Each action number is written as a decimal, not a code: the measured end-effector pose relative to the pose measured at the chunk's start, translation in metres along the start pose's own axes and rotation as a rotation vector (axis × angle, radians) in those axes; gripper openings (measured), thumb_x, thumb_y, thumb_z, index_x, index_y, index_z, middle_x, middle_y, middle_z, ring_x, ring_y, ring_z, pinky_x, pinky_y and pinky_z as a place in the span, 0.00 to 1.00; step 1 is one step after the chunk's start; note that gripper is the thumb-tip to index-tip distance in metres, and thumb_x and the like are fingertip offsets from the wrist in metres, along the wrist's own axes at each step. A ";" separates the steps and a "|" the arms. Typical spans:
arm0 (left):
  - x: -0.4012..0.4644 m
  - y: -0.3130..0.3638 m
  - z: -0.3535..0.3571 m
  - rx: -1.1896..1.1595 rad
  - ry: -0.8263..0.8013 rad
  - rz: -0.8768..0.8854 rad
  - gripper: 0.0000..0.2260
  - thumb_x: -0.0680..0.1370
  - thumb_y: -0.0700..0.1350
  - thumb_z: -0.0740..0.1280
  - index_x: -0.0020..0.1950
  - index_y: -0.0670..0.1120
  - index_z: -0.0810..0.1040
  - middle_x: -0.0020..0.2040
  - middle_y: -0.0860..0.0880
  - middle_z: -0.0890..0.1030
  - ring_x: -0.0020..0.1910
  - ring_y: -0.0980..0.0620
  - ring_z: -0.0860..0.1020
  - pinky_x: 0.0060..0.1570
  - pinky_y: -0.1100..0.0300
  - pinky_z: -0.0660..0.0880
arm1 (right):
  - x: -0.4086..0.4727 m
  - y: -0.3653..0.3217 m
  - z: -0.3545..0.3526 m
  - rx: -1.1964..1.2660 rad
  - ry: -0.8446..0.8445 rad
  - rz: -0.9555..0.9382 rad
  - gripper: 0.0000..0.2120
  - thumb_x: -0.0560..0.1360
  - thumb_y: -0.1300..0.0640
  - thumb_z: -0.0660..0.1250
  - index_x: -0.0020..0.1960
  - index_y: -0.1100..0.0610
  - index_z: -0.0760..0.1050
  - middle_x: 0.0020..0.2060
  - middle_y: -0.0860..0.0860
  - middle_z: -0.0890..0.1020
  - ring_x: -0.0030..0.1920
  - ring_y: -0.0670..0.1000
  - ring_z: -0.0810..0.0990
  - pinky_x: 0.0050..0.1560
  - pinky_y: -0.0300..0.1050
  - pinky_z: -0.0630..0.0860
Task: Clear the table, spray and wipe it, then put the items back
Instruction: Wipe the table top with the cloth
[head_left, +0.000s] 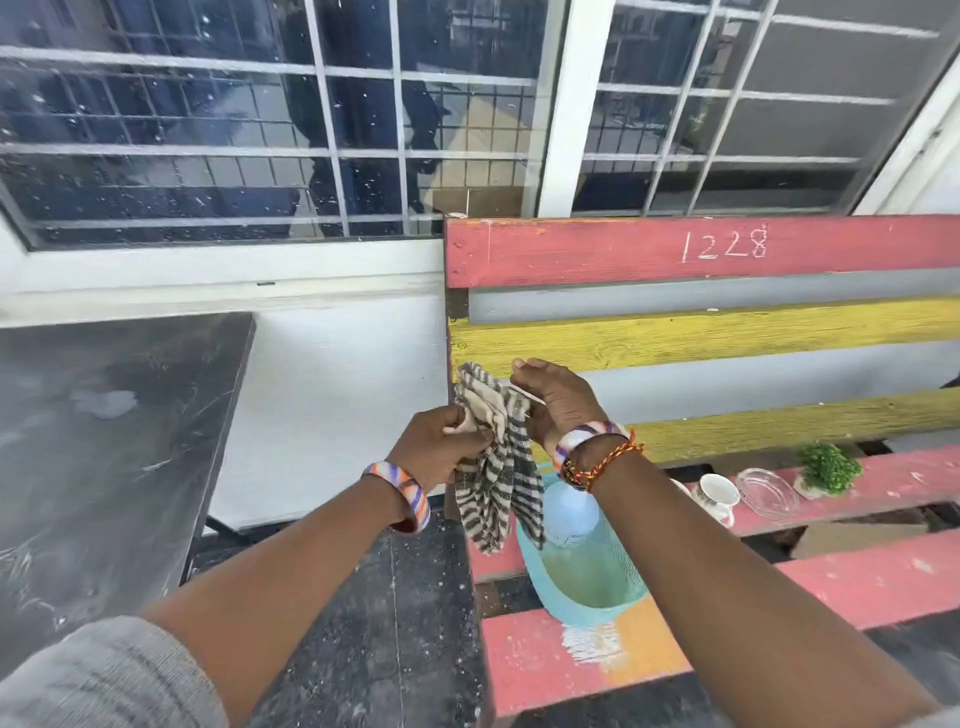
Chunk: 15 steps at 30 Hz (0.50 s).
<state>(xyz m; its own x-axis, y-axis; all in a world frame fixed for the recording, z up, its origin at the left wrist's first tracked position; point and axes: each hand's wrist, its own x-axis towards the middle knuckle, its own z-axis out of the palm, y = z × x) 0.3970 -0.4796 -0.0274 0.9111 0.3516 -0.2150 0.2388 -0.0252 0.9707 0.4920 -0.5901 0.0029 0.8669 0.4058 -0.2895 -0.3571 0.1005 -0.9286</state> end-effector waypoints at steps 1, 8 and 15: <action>-0.003 0.002 -0.005 -0.118 0.027 -0.049 0.06 0.73 0.36 0.69 0.46 0.41 0.73 0.33 0.44 0.73 0.22 0.55 0.75 0.25 0.65 0.73 | -0.002 0.001 0.007 0.057 -0.049 0.019 0.08 0.73 0.63 0.68 0.50 0.56 0.73 0.40 0.52 0.79 0.36 0.49 0.77 0.34 0.39 0.74; -0.026 -0.001 -0.051 -0.440 0.188 -0.109 0.03 0.75 0.34 0.65 0.42 0.41 0.77 0.25 0.49 0.82 0.24 0.53 0.80 0.27 0.61 0.80 | -0.018 0.028 0.049 -0.341 -0.246 -0.078 0.33 0.64 0.61 0.77 0.65 0.61 0.68 0.55 0.55 0.79 0.53 0.51 0.79 0.54 0.42 0.77; -0.068 -0.011 -0.142 -0.552 0.289 -0.117 0.03 0.74 0.37 0.66 0.45 0.37 0.78 0.30 0.45 0.84 0.28 0.50 0.82 0.30 0.58 0.81 | -0.038 0.046 0.104 -0.377 -0.286 0.014 0.24 0.68 0.71 0.70 0.63 0.67 0.71 0.50 0.56 0.81 0.56 0.55 0.76 0.66 0.55 0.69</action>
<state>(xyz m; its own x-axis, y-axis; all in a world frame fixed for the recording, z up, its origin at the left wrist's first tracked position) 0.2847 -0.3700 -0.0077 0.7436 0.5630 -0.3606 0.0527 0.4883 0.8711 0.4066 -0.5059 -0.0045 0.7137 0.6437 -0.2762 -0.1714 -0.2218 -0.9599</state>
